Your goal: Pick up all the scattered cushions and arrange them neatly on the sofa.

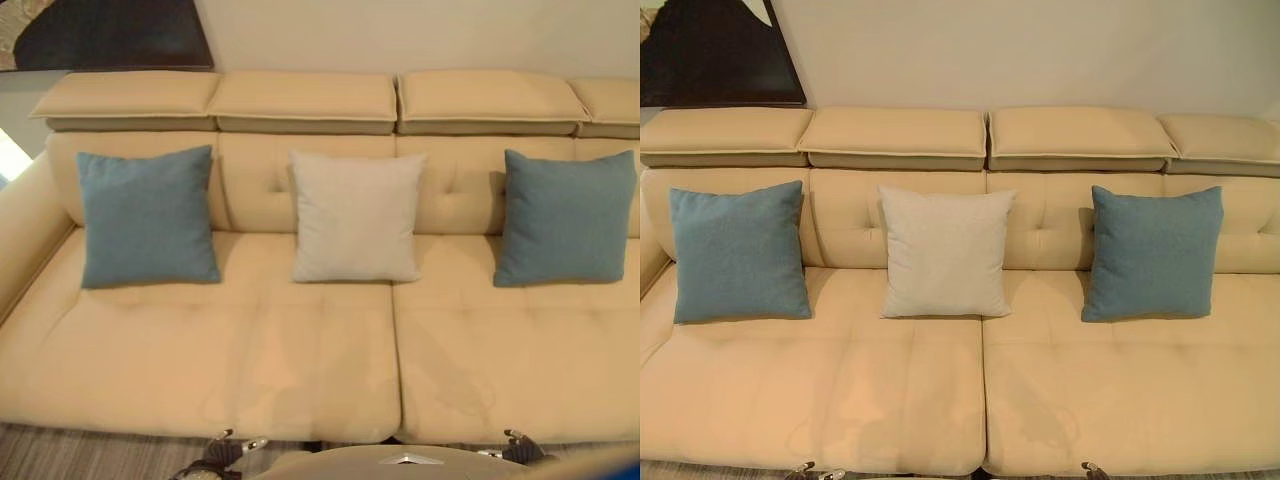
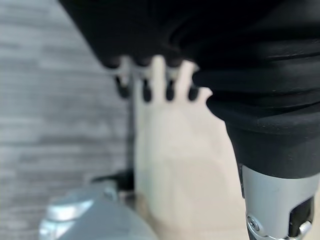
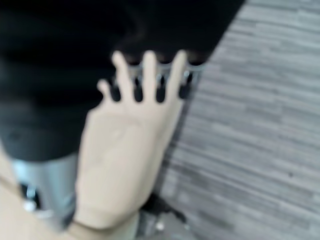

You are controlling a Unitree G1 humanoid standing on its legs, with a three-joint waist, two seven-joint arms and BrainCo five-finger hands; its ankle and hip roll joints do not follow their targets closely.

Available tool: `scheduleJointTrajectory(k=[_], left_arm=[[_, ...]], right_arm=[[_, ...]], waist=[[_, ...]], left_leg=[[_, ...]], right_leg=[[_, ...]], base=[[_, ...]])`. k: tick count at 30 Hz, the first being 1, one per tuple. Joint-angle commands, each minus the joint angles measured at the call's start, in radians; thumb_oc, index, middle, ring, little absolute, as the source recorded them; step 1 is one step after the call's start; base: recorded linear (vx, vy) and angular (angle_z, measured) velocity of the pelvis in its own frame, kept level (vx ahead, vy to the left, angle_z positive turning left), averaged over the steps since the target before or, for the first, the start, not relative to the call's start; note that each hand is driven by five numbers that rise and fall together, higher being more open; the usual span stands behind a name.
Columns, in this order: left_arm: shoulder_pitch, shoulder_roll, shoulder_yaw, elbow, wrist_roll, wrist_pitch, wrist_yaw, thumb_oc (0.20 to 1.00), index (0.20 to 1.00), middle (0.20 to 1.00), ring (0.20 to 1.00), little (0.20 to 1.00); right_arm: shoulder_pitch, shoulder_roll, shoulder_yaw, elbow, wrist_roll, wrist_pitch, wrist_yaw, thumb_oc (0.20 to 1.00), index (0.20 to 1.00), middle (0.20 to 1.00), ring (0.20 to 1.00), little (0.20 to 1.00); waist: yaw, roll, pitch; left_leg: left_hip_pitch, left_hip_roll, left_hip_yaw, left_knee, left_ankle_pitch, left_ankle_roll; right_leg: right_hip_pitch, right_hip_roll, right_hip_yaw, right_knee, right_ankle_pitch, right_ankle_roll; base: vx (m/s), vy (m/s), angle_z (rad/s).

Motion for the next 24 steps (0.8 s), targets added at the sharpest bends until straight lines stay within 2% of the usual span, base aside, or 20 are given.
scheduleJointTrajectory(k=[1, 2, 3, 4, 6, 8, 9, 10, 16, 17, 18, 19, 20, 21, 22, 23, 24], left_arm=[[-0.076, 0.051, -0.009, -0.012, -0.021, -0.012, -0.002, 1.000, 1.000, 1.000, 1.000, 1.000], [-0.076, 0.051, -0.009, -0.012, -0.021, -0.012, -0.002, 1.000, 1.000, 1.000, 1.000, 1.000], [-0.089, 0.049, -0.015, -0.015, -0.025, -0.014, -0.004, 1.000, 1.000, 1.000, 1.000, 1.000], [-0.089, 0.049, -0.015, -0.015, -0.025, -0.014, -0.004, 1.000, 1.000, 1.000, 1.000, 1.000], [-0.093, 0.037, -0.019, -0.012, -0.040, -0.014, -0.015, 1.000, 1.000, 1.000, 1.000, 1.000], [-0.092, 0.033, -0.017, -0.005, -0.044, -0.011, -0.013, 1.000, 1.000, 1.000, 1.000, 1.000], [-0.090, 0.027, -0.023, -0.015, -0.056, -0.013, -0.014, 1.000, 1.000, 1.000, 1.000, 1.000], [-0.091, 0.021, -0.025, -0.021, -0.061, -0.015, -0.013, 1.000, 1.000, 1.000, 1.000, 1.000], [-0.097, 0.015, -0.028, -0.055, -0.085, -0.025, -0.012, 1.000, 1.000, 1.000, 1.000, 1.000], [-0.109, 0.027, -0.033, -0.057, -0.085, -0.029, -0.010, 1.000, 1.000, 1.000, 1.000, 1.000], [-0.109, 0.027, -0.033, -0.057, -0.086, -0.029, -0.010, 1.000, 1.000, 1.000, 1.000, 1.000], [-0.109, 0.032, -0.034, -0.053, -0.088, -0.030, -0.009, 1.000, 1.000, 1.000, 1.000, 1.000], [-0.109, 0.034, -0.034, -0.051, -0.087, -0.029, -0.010, 1.000, 1.000, 1.000, 1.000, 1.000], [-0.109, 0.034, -0.034, -0.051, -0.087, -0.029, -0.010, 1.000, 1.000, 1.000, 1.000, 1.000], [-0.107, 0.036, -0.035, -0.049, -0.084, -0.028, -0.017, 1.000, 1.000, 1.000, 1.000, 1.000], [-0.105, 0.035, -0.037, -0.053, -0.083, -0.029, -0.022, 1.000, 1.000, 1.000, 1.000, 1.000], [-0.103, 0.035, -0.038, -0.065, -0.087, -0.032, -0.019, 1.000, 1.000, 1.000, 1.000, 1.000]], right_arm=[[-0.060, 0.010, -0.003, 0.012, 0.041, -0.005, -0.008, 1.000, 1.000, 1.000, 1.000, 1.000], [-0.061, 0.010, -0.003, 0.012, 0.041, -0.005, -0.008, 1.000, 1.000, 1.000, 1.000, 1.000], [-0.067, 0.004, -0.003, 0.014, 0.044, -0.005, -0.009, 1.000, 1.000, 1.000, 1.000, 1.000], [-0.067, 0.004, -0.003, 0.014, 0.044, -0.005, -0.009, 1.000, 1.000, 1.000, 1.000, 1.000], [-0.069, 0.004, -0.009, 0.025, 0.043, 0.004, -0.002, 1.000, 1.000, 1.000, 1.000, 1.000], [-0.069, 0.006, -0.009, 0.031, 0.042, 0.011, 0.002, 1.000, 1.000, 1.000, 1.000, 1.000], [-0.071, 0.013, -0.008, 0.035, 0.050, 0.013, 0.002, 1.000, 1.000, 1.000, 1.000, 1.000], [-0.073, 0.019, -0.015, 0.041, 0.052, 0.018, 0.001, 1.000, 1.000, 1.000, 1.000, 1.000], [-0.103, 0.030, -0.010, 0.039, 0.037, 0.023, -0.007, 1.000, 1.000, 1.000, 1.000, 1.000], [-0.128, 0.049, 0.004, 0.036, 0.035, 0.028, -0.005, 1.000, 1.000, 1.000, 1.000, 1.000], [-0.128, 0.049, 0.004, 0.036, 0.035, 0.028, -0.005, 1.000, 1.000, 1.000, 1.000, 1.000], [-0.133, 0.055, 0.008, 0.043, 0.036, 0.030, -0.006, 1.000, 1.000, 1.000, 1.000, 1.000], [-0.136, 0.057, 0.008, 0.046, 0.037, 0.028, -0.007, 1.000, 1.000, 1.000, 1.000, 1.000], [-0.136, 0.057, 0.008, 0.046, 0.037, 0.028, -0.007, 1.000, 1.000, 1.000, 1.000, 1.000], [-0.127, 0.063, 0.003, 0.045, 0.043, 0.023, -0.001, 1.000, 1.000, 1.000, 1.000, 1.000], [-0.114, 0.070, -0.002, 0.046, 0.048, 0.022, 0.004, 1.000, 1.000, 1.000, 1.000, 1.000], [-0.113, 0.076, -0.001, 0.038, 0.053, 0.021, 0.004, 1.000, 1.000, 1.000, 1.000, 1.000]], waist=[[0.010, -0.068, 0.050], [0.009, -0.068, 0.049], [0.000, -0.093, 0.061], [0.000, -0.092, 0.061], [-0.011, -0.103, 0.052], [-0.013, -0.094, 0.052], [-0.029, -0.081, 0.049], [-0.033, -0.079, 0.046], [-0.013, -0.073, 0.071], [-0.016, -0.065, 0.090], [-0.015, -0.065, 0.090], [-0.001, -0.052, 0.092], [0.008, -0.045, 0.084], [0.008, -0.045, 0.087], [0.020, -0.037, 0.067], [0.031, -0.043, 0.051], [0.053, -0.053, 0.047]], left_leg=[[-0.016, 0.016, 0.002, 0.047, 0.036, -0.066], [-0.018, 0.015, 0.001, 0.050, 0.035, -0.066], [-0.040, -0.015, 0.013, 0.185, -0.052, -0.046], [-0.042, -0.014, 0.013, 0.191, -0.056, -0.046], [-0.013, -0.051, -0.032, 0.305, -0.123, -0.041], [0.015, -0.046, -0.038, 0.273, -0.133, -0.038], [0.051, -0.045, -0.020, 0.186, -0.140, -0.024], [0.064, -0.053, -0.012, 0.162, -0.153, -0.016], [0.071, -0.096, 0.008, 0.112, -0.157, 0.018], [0.052, -0.093, 0.007, 0.112, -0.136, 0.033], [0.052, -0.094, 0.008, 0.112, -0.137, 0.033], [0.036, -0.089, 0.012, 0.108, -0.121, 0.047], [0.024, -0.085, 0.013, 0.097, -0.105, 0.052], [0.028, -0.085, 0.013, 0.096, -0.105, 0.052], [0.023, -0.076, 0.015, 0.069, -0.086, 0.047], [0.018, -0.076, 0.021, 0.065, -0.081, 0.041], [0.019, -0.074, 0.044, 0.049, -0.070, 0.026]], right_leg=[[-0.008, -0.050, -0.008, 0.005, -0.005, 0.084], [-0.009, -0.050, -0.009, 0.005, -0.005, 0.084], [-0.039, -0.080, -0.014, 0.010, 0.016, 0.083], [-0.039, -0.079, -0.014, 0.011, 0.016, 0.083], [-0.072, -0.097, 0.002, 0.019, 0.046, 0.086], [-0.079, -0.096, 0.007, 0.026, 0.049, 0.091], [-0.102, -0.101, 0.022, 0.026, 0.074, 0.108], [-0.107, -0.112, 0.025, 0.025, 0.086, 0.114], [-0.161, -0.150, 0.012, 0.027, 0.142, 0.151], [-0.196, -0.158, 0.070, 0.091, 0.122, 0.159], [-0.198, -0.158, 0.071, 0.093, 0.121, 0.159], [-0.175, -0.151, 0.074, 0.184, 0.070, 0.140], [-0.161, -0.147, 0.061, 0.219, 0.043, 0.131], [-0.159, -0.148, 0.060, 0.222, 0.040, 0.131], [-0.122, -0.140, 0.040, 0.256, -0.004, 0.122], [-0.079, -0.142, 0.017, 0.235, -0.015, 0.126], [-0.046, -0.159, -0.058, 0.166, -0.002, 0.130]], base=[[-0.20, -0.046, 0.29], [-0.23, -0.001, 0.37], [-0.16, -0.001, 0.33], [-0.22, 0.018, 0.34], [-0.13, 0.111, 0.13], [-0.08, 0.183, -0.05], [-0.09, 0.278, 0.06], [-0.07, 0.213, 0.15], [-0.16, 0.195, -0.15], [-0.21, 0.139, -0.37], [-0.35, 0.209, -0.08], [-0.20, 0.101, -0.03], [-0.20, 0.100, -0.15], [-0.12, 0.037, -0.35], [-0.07, -0.013, -0.27], [-0.13, -0.046, -0.14], [-0.08, -0.069, -0.03]])
